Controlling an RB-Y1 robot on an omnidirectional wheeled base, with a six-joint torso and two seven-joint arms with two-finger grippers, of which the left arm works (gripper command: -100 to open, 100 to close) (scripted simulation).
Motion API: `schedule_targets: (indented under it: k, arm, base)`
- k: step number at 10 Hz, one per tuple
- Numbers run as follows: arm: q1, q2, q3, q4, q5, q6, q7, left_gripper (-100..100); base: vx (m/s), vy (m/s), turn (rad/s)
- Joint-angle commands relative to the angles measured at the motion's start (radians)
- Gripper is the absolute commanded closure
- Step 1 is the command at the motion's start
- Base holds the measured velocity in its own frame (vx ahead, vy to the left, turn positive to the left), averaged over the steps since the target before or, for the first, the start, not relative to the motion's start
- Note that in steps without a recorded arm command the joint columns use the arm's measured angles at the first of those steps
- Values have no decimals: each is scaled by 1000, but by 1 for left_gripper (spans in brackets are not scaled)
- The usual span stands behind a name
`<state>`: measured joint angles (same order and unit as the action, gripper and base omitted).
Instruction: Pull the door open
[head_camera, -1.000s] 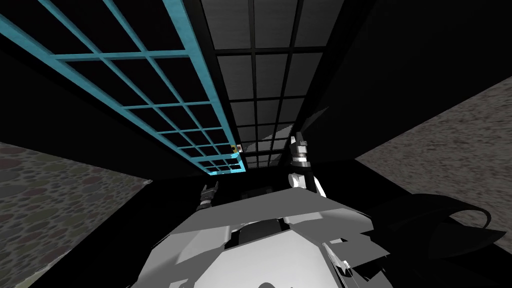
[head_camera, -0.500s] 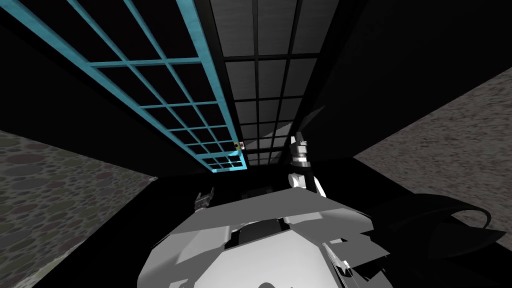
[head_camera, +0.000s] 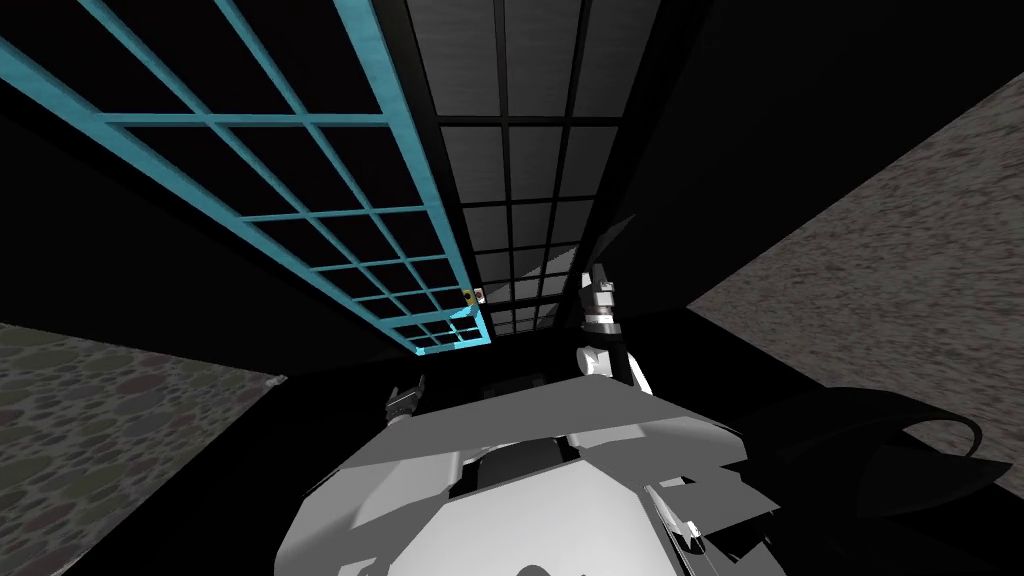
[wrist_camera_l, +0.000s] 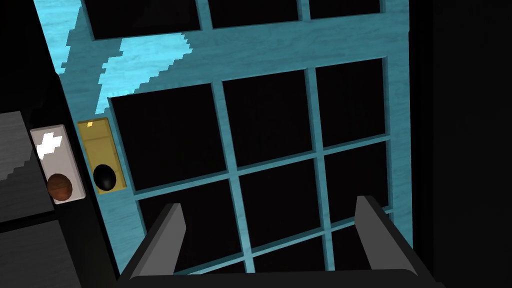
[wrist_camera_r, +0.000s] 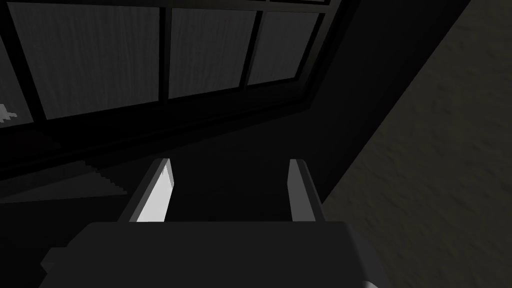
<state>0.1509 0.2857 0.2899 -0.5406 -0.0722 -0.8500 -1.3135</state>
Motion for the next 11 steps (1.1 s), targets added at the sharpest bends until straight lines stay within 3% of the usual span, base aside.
schedule_targets:
  k: [1, 4, 6, 7, 11]
  arm:
    - [-20, -11, -1, -5, 3, 1, -7, -100]
    - [-63, -30, -9, -18, 4, 0, -15, -100]
    - [-63, -30, -9, -18, 4, 0, -15, -100]
    - [-88, -41, -16, -28, 4, -1, -19, -100]
    - [-113, -51, -23, -37, 2, -3, -21, -100]
  base:
    - [200, -44, -154]
    - [192, -6, -125]
    - [98, -2, -23]
    - [105, -20, -116]
    - [126, -5, -83]
